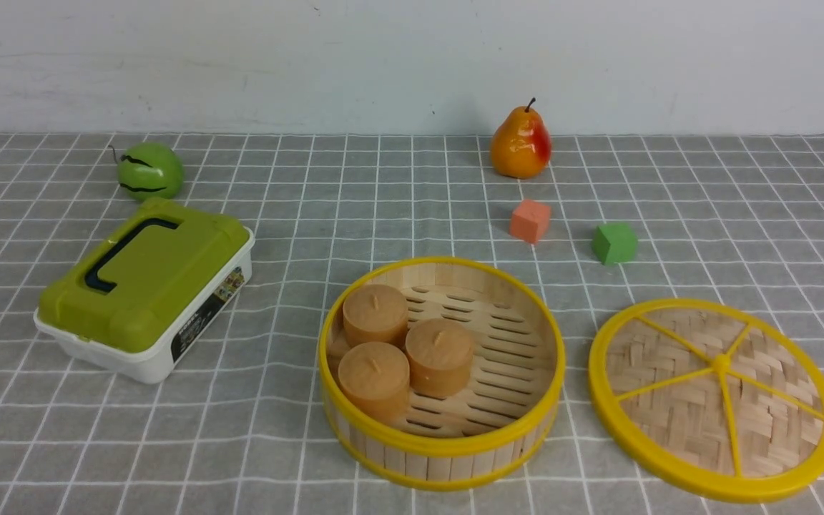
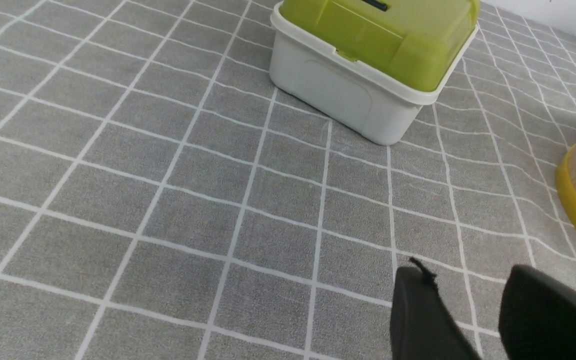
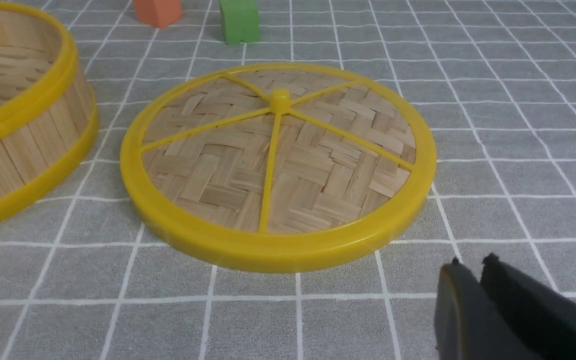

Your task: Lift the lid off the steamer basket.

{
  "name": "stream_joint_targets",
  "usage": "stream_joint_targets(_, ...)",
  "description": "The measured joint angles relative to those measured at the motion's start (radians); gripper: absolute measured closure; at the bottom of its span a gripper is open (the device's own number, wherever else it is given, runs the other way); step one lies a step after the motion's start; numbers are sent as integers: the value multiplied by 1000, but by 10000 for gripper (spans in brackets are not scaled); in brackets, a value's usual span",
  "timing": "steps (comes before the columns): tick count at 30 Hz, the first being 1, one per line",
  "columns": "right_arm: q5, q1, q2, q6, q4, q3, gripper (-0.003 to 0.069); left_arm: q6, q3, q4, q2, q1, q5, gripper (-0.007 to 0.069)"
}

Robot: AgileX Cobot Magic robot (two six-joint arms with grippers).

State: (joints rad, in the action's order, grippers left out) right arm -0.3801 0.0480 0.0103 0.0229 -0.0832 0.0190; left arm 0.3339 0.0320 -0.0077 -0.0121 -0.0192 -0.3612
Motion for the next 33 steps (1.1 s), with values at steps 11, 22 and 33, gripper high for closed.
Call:
stream_joint_targets(11,-1,0,0,1,0,0,611,0,0,0,0,0,0,386)
stream_joint_targets(22,-2,0,0,3,0,0,596,0,0,0,0,0,0,386)
stream_joint_targets(33,-2,0,0,4,0,0,594,0,0,0,0,0,0,386)
